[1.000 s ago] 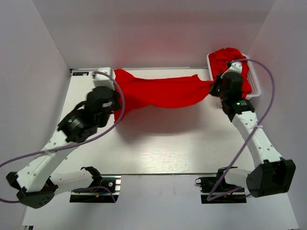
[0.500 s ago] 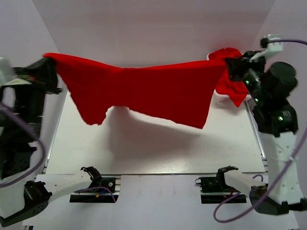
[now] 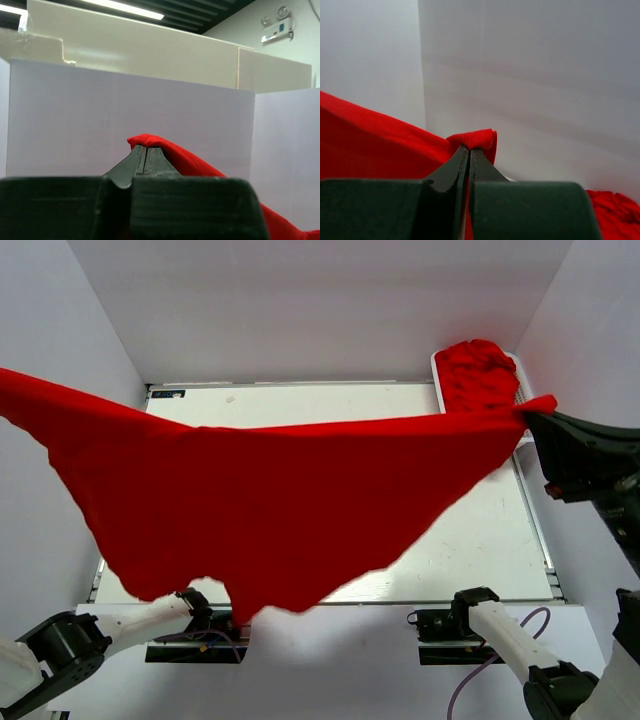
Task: Fold and stack the t-shirts
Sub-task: Flatten out the tshirt
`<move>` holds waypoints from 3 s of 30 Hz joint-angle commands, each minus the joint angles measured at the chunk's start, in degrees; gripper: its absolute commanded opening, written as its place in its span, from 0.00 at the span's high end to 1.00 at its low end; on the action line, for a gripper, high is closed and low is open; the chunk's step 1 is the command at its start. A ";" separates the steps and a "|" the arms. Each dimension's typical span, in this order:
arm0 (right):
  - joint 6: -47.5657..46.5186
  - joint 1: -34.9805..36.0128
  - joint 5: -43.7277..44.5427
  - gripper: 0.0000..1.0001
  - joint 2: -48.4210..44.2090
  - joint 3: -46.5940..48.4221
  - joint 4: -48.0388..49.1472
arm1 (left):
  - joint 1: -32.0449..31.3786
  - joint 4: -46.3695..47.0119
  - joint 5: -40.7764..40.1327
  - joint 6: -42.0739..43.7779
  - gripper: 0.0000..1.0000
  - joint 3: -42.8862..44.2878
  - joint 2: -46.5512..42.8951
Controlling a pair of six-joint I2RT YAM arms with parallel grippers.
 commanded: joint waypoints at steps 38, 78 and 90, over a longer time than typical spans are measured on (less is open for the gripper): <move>0.76 -2.19 26.61 1.00 82.37 5.66 16.77 | 32.26 29.36 -4.03 -8.84 1.00 -16.77 77.95; -0.12 -2.19 7.01 1.00 -3.32 -5.92 0.34 | 34.55 5.19 3.54 -11.75 1.00 -13.00 -1.42; 2.43 -2.19 14.91 1.00 8.61 -28.93 10.70 | 34.54 11.86 -2.96 -10.95 1.00 -30.38 11.84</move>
